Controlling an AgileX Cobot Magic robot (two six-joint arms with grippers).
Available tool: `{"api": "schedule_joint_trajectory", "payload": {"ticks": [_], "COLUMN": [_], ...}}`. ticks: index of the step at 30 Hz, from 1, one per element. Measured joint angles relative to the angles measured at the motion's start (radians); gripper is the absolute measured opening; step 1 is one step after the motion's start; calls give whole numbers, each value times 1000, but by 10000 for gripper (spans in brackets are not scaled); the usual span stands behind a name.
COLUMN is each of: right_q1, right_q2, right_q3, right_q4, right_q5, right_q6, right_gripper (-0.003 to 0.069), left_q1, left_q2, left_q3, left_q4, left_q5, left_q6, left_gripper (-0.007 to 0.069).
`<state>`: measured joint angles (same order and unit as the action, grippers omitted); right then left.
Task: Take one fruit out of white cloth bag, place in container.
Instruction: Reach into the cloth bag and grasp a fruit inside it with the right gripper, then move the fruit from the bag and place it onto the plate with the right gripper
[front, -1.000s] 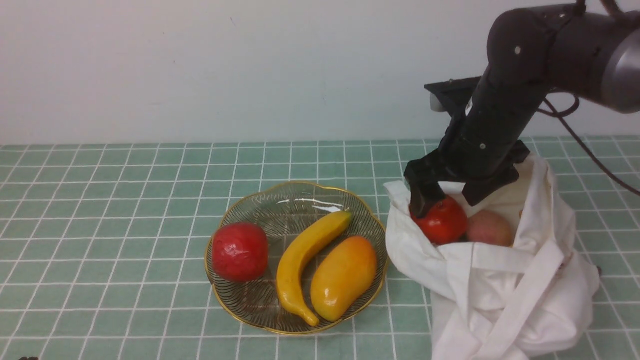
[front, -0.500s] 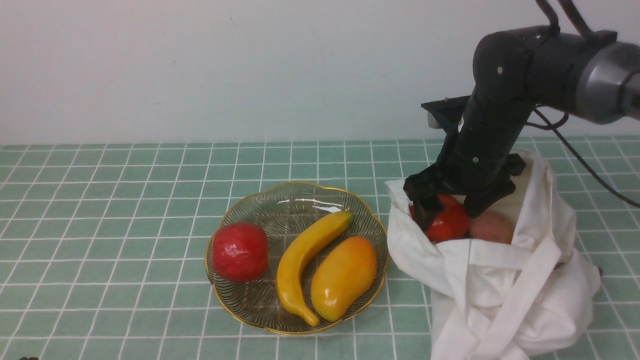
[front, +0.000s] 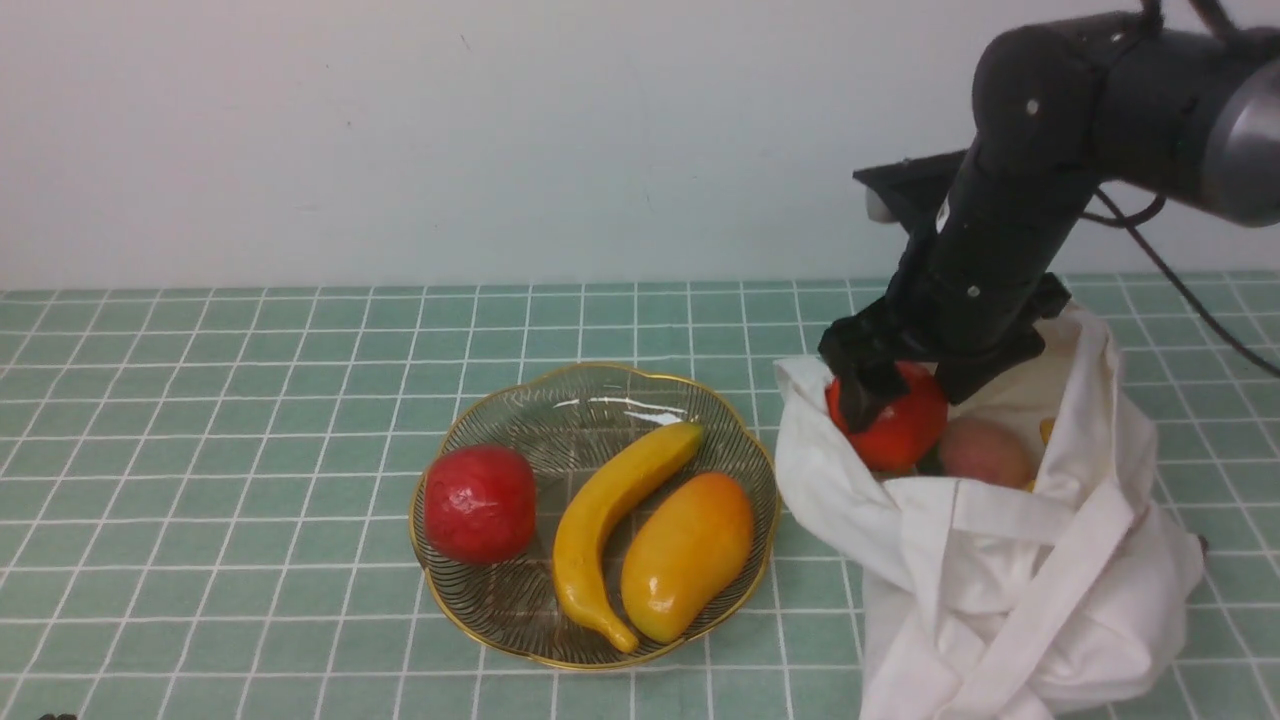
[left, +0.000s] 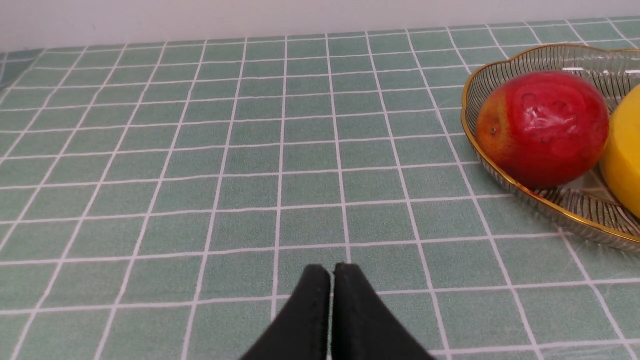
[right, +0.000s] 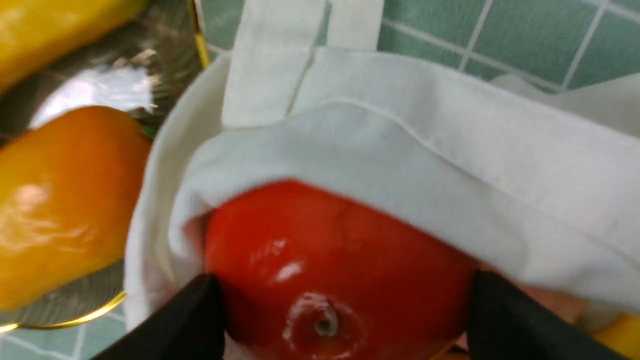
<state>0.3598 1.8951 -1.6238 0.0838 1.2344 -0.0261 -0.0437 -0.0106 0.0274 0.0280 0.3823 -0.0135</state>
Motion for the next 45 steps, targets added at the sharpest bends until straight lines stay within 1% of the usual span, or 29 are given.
{"api": "schedule_joint_trajectory", "payload": {"ticks": [9, 12, 15, 16, 17, 18, 19, 20, 22, 23, 25, 27, 31, 37, 45], "right_q1": [0, 0, 1, 9, 9, 35, 42, 76, 106, 137, 179, 216, 258, 261, 261], "right_q2": [-200, -238, -275, -283, -283, -285, -285, -278, -269, -258, -234, -202, -113, 20, 165], "right_q3": [0, 0, 0, 0, 0, 0, 0, 0, 0, 0, 0, 0, 0, 0, 0], "right_q4": [8, 33, 126, 180, 180, 271, 287, 340, 368, 379, 382, 373, 336, 262, 258], "right_q5": [10, 11, 15, 18, 18, 18, 18, 18, 18, 11, -40, -135, -311, -437, -577], "right_q6": [0, -2, -34, -65, -65, -129, -141, -181, -205, -217, -228, -231, -235, -235, -235], "right_gripper": [564, 564, 564, 564, 564, 564, 564, 564, 564, 564, 564, 564, 564, 564, 564], "left_q1": [0, 0, 0, 0, 0, 0, 0, 0, 0, 0, 0, 0, 0, 0, 0], "left_q2": [0, 0, 0, 0, 0, 0, 0, 0, 0, 0, 0, 0, 0, 0, 0], "left_q3": [0, 0, 0, 0, 0, 0, 0, 0, 0, 0, 0, 0, 0, 0, 0], "left_q4": [0, 0, 0, 0, 0, 0, 0, 0, 0, 0, 0, 0, 0, 0, 0], "left_q5": [0, 0, 0, 0, 0, 0, 0, 0, 0, 0, 0, 0, 0, 0, 0], "left_q6": [0, 0, 0, 0, 0, 0, 0, 0, 0, 0, 0, 0, 0, 0, 0], "left_gripper": [-8, -8, -8, -8, -8, -8, -8, -8, -8, -8, -8, -8, -8, -8, -8]}}
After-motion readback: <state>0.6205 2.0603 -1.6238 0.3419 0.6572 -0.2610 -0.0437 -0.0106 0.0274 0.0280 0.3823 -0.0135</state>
